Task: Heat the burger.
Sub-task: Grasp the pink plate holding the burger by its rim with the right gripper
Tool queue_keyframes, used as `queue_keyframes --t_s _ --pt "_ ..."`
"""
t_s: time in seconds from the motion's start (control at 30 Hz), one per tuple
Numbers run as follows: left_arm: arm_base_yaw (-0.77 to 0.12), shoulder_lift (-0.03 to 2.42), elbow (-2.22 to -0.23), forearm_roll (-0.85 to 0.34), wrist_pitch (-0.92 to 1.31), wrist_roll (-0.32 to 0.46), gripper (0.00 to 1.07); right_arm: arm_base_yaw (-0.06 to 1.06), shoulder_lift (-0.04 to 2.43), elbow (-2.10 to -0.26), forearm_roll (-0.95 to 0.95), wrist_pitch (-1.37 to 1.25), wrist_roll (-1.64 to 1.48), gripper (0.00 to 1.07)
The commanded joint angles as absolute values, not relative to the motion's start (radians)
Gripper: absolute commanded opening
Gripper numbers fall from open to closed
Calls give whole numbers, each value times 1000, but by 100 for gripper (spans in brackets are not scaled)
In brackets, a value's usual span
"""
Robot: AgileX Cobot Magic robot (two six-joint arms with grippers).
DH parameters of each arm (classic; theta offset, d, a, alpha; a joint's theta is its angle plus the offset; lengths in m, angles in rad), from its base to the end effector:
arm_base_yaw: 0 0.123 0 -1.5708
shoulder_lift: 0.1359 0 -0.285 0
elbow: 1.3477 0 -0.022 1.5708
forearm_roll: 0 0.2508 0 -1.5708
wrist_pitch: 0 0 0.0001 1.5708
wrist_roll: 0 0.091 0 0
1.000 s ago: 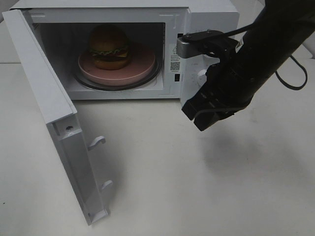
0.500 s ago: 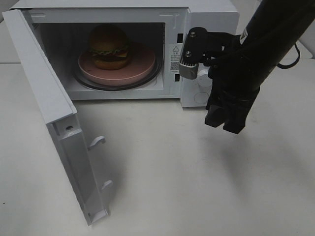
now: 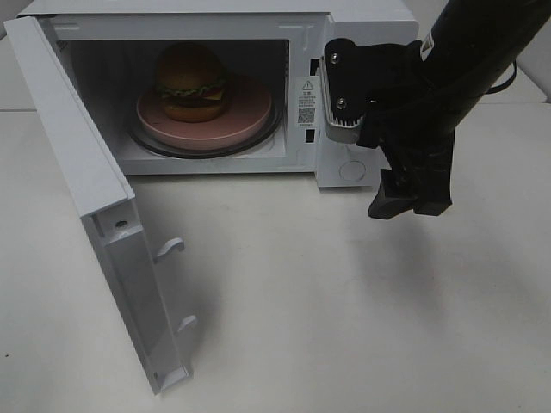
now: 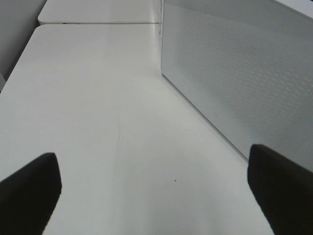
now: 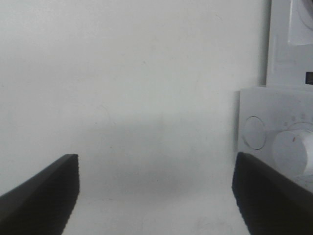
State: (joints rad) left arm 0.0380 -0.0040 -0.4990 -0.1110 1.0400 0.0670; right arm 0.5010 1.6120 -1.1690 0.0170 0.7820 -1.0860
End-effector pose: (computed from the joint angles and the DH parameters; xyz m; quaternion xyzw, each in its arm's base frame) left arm -0.0044 -0.0089 0.2791 0.0139 0.8456 -0.0275 0.5330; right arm 0.2899 0.1600 0.2542 -0.6929 0.6882 -0.0551 0.2077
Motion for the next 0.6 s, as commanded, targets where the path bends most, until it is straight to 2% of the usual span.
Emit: queue_keyframes --t_s 0.03,0.37,0.6 --pt "39 -25 -496 -112 1039 70 98 509 1605 -1179 -6 750 -1101 83" --pt "39 -25 -496 -112 1039 70 98 567 1617 -1196 -150 636 -1098 83" --pt "39 -25 -496 -112 1039 70 98 610 1701 -1310 -209 639 -1070 82"
